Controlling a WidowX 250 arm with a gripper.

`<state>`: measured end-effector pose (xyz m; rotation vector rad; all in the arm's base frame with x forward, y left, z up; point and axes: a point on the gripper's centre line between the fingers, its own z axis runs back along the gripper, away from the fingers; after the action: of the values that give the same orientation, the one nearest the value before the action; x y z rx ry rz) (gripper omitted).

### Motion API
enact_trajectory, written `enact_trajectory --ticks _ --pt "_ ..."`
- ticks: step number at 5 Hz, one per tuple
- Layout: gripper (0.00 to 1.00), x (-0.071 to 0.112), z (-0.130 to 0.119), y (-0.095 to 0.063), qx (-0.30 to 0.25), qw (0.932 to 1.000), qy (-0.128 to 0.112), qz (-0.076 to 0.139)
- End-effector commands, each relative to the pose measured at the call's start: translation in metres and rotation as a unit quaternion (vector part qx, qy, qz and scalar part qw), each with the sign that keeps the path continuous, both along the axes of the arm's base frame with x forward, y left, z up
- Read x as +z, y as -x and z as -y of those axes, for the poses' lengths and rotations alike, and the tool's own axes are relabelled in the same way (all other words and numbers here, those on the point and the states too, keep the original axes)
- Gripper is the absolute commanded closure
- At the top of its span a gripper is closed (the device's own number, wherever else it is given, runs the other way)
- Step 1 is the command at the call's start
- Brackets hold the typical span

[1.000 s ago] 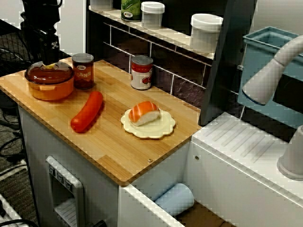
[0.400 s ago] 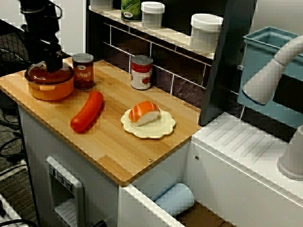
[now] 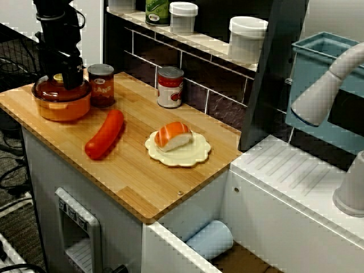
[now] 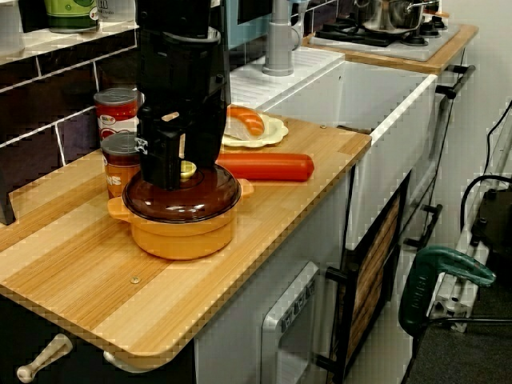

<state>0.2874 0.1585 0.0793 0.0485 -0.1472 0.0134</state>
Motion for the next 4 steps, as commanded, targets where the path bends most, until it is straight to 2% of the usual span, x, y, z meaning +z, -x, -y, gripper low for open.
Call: enact_trajectory --ticks 1,2,3,4 --pt "1.0 0.011 -0.004 -0.004 -0.017 0.9998 -0.007 0.005" --pt "1.0 0.012 -0.002 -0.006 -0.024 0.9996 -0.013 0.0" --pt "1.0 0.015 0.001 -0.007 -0.029 0.9995 -0.009 -0.007" --pt "1.0 0.027 0.01 -0.007 -0.047 0.9988 0.01 -0.01"
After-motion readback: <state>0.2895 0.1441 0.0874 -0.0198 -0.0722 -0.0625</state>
